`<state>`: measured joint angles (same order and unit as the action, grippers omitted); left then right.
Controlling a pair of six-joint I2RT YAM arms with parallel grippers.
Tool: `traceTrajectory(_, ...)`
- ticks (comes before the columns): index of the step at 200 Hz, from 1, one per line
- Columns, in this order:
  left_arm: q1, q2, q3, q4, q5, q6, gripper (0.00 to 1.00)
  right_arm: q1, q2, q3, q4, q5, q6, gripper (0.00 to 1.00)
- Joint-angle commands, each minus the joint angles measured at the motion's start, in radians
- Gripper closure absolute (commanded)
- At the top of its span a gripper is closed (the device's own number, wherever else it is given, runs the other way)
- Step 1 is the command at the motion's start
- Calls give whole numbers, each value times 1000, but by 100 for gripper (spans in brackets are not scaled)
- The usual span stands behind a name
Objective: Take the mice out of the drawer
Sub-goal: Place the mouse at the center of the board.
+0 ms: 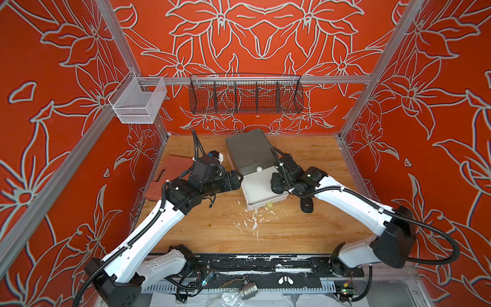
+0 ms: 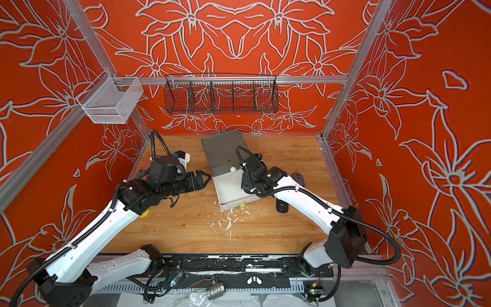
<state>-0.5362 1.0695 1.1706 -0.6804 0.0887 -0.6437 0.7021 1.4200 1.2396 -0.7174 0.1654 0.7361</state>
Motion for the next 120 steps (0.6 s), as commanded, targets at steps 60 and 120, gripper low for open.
traceTrajectory(60,-26,80,47,18,94,22,12,-267,-162,-123,-177,-122,-305,37)
traceTrajectory(120,-78,128,90,24,144,52,12,-489,-223,-262,-198,-113,-377,37)
